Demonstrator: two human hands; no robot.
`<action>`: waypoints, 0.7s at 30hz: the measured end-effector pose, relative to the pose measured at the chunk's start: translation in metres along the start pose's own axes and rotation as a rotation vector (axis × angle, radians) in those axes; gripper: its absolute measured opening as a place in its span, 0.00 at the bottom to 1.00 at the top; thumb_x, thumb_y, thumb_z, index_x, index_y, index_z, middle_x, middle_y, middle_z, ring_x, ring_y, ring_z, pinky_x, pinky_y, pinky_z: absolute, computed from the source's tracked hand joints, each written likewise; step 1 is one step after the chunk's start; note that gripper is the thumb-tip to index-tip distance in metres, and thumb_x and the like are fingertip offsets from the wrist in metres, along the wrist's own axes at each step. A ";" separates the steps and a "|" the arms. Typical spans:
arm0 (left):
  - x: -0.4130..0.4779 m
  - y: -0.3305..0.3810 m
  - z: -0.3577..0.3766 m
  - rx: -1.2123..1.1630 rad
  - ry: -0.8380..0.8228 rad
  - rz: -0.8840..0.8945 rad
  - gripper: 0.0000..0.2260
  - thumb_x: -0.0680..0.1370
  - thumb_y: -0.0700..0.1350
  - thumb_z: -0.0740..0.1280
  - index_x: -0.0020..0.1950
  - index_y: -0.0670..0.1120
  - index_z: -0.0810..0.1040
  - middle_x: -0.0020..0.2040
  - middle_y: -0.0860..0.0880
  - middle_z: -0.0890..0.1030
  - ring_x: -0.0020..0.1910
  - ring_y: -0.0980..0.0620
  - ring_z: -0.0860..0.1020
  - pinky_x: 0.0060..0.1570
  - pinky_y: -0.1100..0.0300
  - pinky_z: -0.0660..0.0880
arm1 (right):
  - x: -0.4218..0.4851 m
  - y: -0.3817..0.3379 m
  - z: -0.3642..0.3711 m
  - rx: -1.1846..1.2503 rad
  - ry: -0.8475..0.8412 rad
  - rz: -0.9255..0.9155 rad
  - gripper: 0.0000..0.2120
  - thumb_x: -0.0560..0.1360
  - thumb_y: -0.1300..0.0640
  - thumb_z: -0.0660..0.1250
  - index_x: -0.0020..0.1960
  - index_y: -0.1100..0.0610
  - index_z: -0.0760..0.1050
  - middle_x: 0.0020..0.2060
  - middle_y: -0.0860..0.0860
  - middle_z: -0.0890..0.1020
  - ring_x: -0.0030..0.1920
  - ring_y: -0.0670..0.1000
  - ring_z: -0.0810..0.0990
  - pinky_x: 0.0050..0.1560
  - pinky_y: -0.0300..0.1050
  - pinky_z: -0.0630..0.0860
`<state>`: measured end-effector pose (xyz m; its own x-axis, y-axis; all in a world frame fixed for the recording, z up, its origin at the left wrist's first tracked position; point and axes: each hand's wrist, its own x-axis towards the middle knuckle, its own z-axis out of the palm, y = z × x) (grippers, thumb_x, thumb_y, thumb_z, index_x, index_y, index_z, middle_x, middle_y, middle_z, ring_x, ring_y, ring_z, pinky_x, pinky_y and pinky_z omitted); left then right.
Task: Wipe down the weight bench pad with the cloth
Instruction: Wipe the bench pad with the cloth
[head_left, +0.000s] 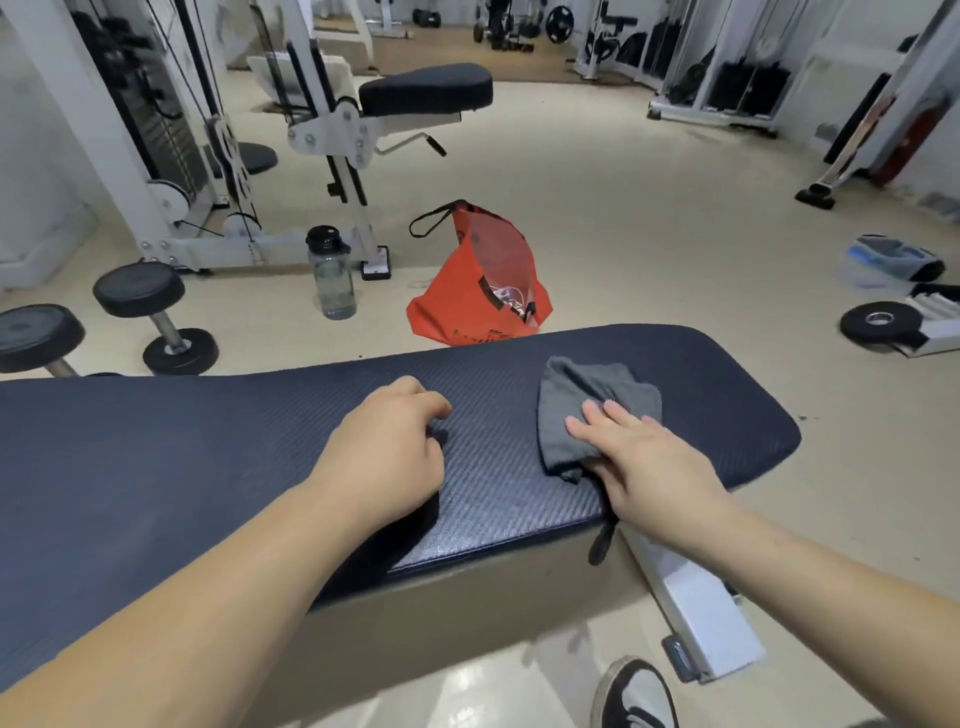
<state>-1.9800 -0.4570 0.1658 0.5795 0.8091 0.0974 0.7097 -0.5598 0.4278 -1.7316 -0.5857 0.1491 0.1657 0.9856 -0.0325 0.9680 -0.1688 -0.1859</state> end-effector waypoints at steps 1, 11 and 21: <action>0.000 0.011 0.006 0.005 -0.011 0.035 0.18 0.74 0.43 0.60 0.62 0.52 0.80 0.57 0.54 0.77 0.59 0.48 0.76 0.56 0.48 0.77 | -0.009 0.000 0.000 -0.018 -0.016 -0.024 0.24 0.85 0.53 0.57 0.80 0.43 0.63 0.82 0.44 0.61 0.83 0.48 0.56 0.82 0.51 0.54; 0.016 0.097 0.055 0.038 -0.058 0.256 0.19 0.76 0.43 0.60 0.65 0.52 0.78 0.56 0.52 0.78 0.57 0.47 0.76 0.56 0.50 0.75 | -0.028 0.108 -0.011 0.124 0.025 0.214 0.24 0.84 0.56 0.59 0.77 0.39 0.67 0.81 0.39 0.62 0.82 0.43 0.55 0.83 0.50 0.51; 0.043 0.118 0.074 -0.051 0.003 0.218 0.18 0.75 0.42 0.60 0.61 0.51 0.79 0.56 0.51 0.78 0.58 0.46 0.76 0.55 0.49 0.76 | -0.002 0.068 -0.012 0.099 -0.072 0.055 0.24 0.85 0.50 0.58 0.81 0.41 0.62 0.82 0.39 0.59 0.83 0.43 0.53 0.83 0.50 0.45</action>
<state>-1.8416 -0.5019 0.1539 0.7157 0.6704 0.1956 0.5464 -0.7120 0.4411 -1.6638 -0.5991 0.1488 0.2004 0.9729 -0.1154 0.9337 -0.2253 -0.2782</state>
